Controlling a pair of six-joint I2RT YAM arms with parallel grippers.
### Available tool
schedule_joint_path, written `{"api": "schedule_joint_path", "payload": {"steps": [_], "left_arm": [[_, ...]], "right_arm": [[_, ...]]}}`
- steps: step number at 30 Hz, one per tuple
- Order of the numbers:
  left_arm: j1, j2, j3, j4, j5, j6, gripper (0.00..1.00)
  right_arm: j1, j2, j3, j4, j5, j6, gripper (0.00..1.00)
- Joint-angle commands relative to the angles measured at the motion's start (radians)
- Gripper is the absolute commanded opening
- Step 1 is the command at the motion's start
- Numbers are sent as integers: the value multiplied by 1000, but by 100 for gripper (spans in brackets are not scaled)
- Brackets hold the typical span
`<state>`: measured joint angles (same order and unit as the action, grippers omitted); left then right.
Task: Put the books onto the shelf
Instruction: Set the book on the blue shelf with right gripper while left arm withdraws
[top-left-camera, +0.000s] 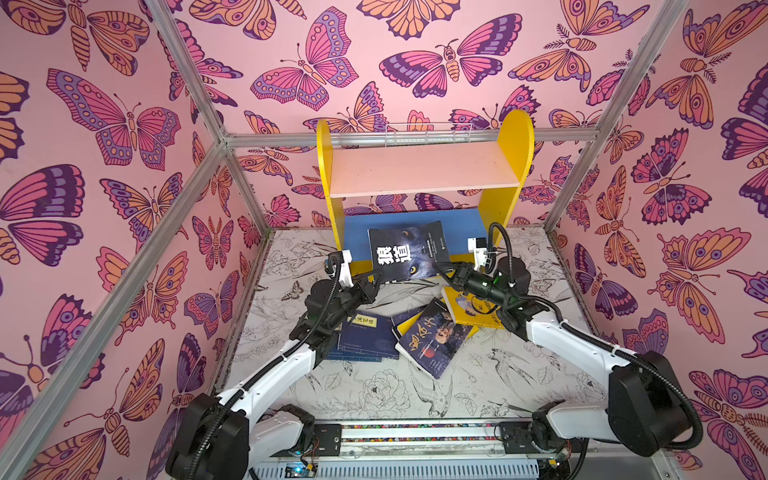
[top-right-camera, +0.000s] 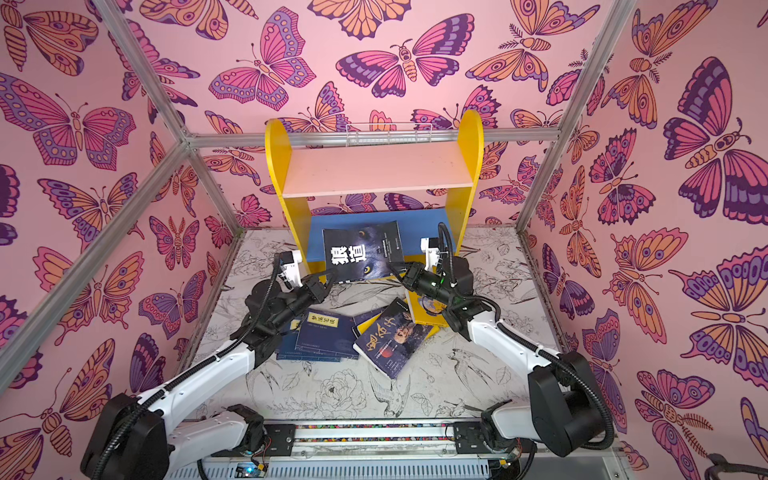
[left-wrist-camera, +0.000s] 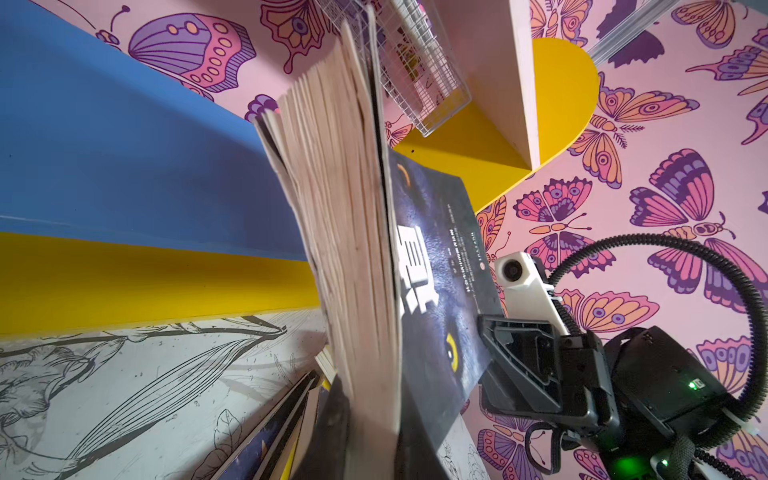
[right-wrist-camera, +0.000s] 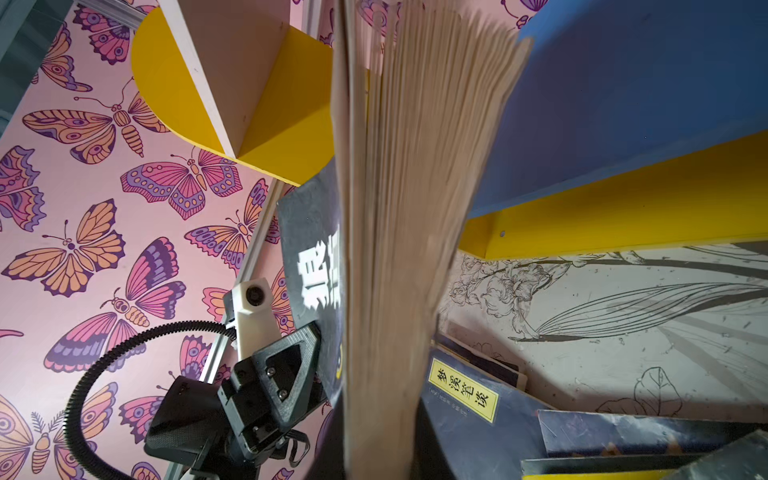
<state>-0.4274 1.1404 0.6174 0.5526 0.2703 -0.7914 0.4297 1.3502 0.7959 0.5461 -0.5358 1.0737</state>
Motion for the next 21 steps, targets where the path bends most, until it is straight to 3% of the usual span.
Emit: {"api": "schedule_joint_path", "payload": {"steps": [1, 4, 7, 14, 17, 21], "left_arm": [[-1, -46, -5, 12, -24, 14, 14], [5, -88, 1, -75, -80, 42, 59], [10, -147, 25, -237, -188, 65, 76], [29, -319, 50, -828, -658, -92, 79], [46, -374, 29, -972, -733, -138, 80], [56, -431, -5, -1045, -737, -152, 80]], "right_arm": [[-3, 14, 44, 28, 82, -38, 0], [0, 38, 58, 65, 104, -30, 0], [0, 76, 91, 110, 134, -29, 0], [2, 213, 207, 159, 151, -33, 0], [10, 291, 264, 157, 166, -36, 0], [30, 387, 360, 125, 176, -37, 0]]}}
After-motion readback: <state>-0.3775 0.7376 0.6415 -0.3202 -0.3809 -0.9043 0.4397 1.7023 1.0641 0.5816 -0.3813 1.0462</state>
